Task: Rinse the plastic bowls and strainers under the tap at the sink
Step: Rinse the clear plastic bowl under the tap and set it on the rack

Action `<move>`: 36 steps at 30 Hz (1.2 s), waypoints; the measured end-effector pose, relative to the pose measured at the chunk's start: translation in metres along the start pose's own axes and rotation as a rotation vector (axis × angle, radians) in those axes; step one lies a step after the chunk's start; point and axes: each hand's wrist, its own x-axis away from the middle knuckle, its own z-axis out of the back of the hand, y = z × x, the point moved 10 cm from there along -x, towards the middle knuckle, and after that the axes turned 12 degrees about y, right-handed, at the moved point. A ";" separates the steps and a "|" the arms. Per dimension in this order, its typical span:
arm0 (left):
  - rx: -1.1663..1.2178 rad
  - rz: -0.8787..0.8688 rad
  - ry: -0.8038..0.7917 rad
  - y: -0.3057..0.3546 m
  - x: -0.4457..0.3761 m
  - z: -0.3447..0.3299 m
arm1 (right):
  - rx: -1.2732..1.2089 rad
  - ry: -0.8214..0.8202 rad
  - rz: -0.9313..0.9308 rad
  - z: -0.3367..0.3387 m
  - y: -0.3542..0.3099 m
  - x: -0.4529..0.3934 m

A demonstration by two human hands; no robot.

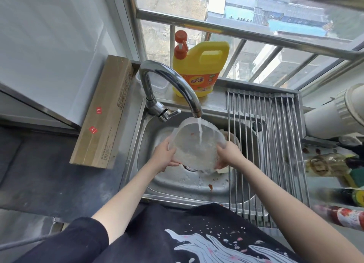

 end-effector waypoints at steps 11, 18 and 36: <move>0.027 0.109 -0.118 -0.007 0.009 -0.028 | 0.048 0.480 0.589 0.045 -0.007 0.051; 0.019 0.202 -0.278 -0.023 0.022 -0.038 | 0.025 0.527 0.585 0.043 0.010 0.069; -0.210 0.055 0.185 0.001 -0.008 0.034 | 0.036 0.375 0.251 0.026 -0.031 0.008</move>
